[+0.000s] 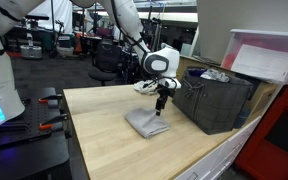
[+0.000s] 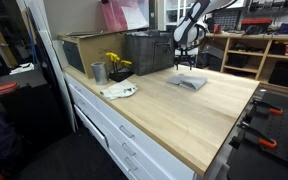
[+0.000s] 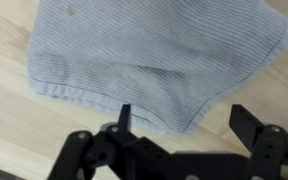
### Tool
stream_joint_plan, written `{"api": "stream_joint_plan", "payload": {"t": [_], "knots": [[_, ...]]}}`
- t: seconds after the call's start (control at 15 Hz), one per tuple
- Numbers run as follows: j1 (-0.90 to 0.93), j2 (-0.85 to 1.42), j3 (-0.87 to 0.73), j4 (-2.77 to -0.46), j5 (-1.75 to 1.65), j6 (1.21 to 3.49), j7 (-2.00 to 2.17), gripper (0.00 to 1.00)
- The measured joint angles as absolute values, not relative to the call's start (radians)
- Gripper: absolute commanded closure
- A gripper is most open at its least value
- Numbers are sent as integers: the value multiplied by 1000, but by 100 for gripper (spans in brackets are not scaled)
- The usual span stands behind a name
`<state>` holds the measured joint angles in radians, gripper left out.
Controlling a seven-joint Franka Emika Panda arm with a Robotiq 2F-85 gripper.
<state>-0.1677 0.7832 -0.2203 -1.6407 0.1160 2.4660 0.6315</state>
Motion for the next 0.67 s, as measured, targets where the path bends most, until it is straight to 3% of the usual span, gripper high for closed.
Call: {"api": "stream_joint_plan", "payload": {"t": [0.67], "knots": [[-219,776,-258,-1817,228,2489,633,0]]}}
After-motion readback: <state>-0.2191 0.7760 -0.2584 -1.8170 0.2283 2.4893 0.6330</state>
